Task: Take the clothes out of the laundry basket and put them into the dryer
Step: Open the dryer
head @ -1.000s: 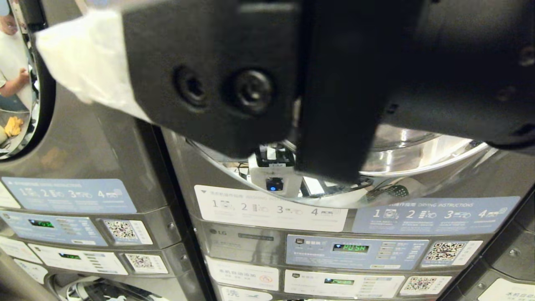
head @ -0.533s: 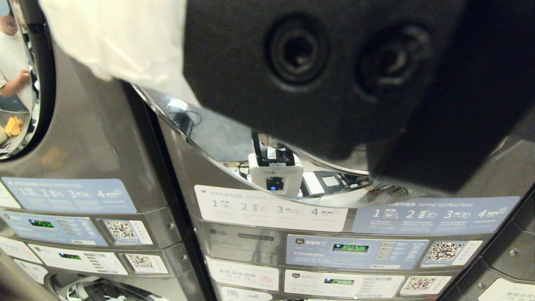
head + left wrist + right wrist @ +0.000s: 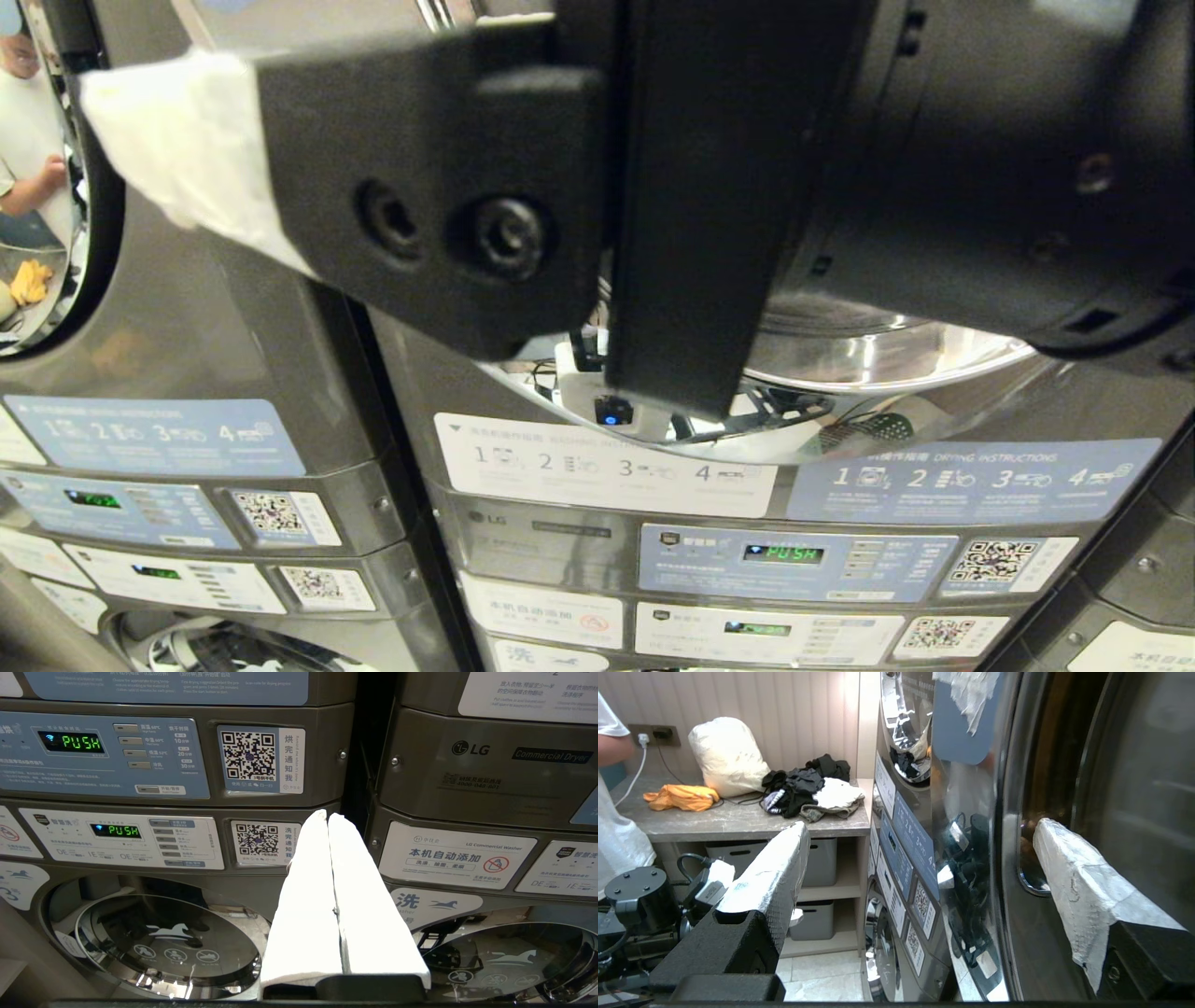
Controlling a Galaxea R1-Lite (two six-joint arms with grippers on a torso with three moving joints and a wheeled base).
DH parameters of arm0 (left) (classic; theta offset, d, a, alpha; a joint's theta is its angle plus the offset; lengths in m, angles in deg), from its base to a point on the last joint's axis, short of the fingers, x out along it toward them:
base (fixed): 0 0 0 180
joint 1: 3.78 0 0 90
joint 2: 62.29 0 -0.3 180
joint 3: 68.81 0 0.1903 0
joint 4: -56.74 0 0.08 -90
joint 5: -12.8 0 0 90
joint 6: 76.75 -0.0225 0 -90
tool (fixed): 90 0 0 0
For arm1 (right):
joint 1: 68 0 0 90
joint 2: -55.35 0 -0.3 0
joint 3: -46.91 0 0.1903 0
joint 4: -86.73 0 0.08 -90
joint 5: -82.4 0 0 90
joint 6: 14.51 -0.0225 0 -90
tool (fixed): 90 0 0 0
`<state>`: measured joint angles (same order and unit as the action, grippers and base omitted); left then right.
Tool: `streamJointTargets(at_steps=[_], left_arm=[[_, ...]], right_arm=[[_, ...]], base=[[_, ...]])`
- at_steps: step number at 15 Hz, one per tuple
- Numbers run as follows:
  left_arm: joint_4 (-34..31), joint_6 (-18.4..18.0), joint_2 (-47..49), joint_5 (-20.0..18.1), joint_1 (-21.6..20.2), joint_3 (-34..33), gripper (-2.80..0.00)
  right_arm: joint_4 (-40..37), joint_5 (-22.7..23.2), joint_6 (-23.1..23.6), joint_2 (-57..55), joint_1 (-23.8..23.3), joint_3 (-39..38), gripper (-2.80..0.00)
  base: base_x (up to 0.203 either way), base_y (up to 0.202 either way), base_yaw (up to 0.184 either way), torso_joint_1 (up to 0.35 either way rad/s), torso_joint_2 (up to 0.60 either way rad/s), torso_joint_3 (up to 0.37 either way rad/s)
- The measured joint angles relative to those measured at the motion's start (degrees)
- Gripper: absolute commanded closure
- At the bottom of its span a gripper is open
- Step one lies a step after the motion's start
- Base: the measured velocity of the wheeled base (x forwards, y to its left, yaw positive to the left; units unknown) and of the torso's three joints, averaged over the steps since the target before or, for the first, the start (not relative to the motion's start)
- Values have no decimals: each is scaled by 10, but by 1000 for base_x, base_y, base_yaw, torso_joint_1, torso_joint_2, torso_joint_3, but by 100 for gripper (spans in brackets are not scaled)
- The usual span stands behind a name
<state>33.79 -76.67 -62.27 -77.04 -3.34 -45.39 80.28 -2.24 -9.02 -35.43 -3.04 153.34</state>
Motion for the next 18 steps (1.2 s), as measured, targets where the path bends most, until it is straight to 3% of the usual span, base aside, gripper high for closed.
streamJointTargets(at_steps=[5, 10, 18], left_arm=[[0, 0, 0, 0, 0, 0, 0], [0, 0, 0, 0, 0, 0, 0], [0, 0, 0, 0, 0, 0, 0]], right_arm=[[-1, 10, -4, -6, 1, -1, -280], [-5, 66, -8, 9, 1, -10, -280], [-5, 98, -8, 90, 21, -97, -280]], base=[[0, 0, 0, 0, 0, 0], [0, 0, 0, 0, 0, 0], [0, 0, 0, 0, 0, 0]])
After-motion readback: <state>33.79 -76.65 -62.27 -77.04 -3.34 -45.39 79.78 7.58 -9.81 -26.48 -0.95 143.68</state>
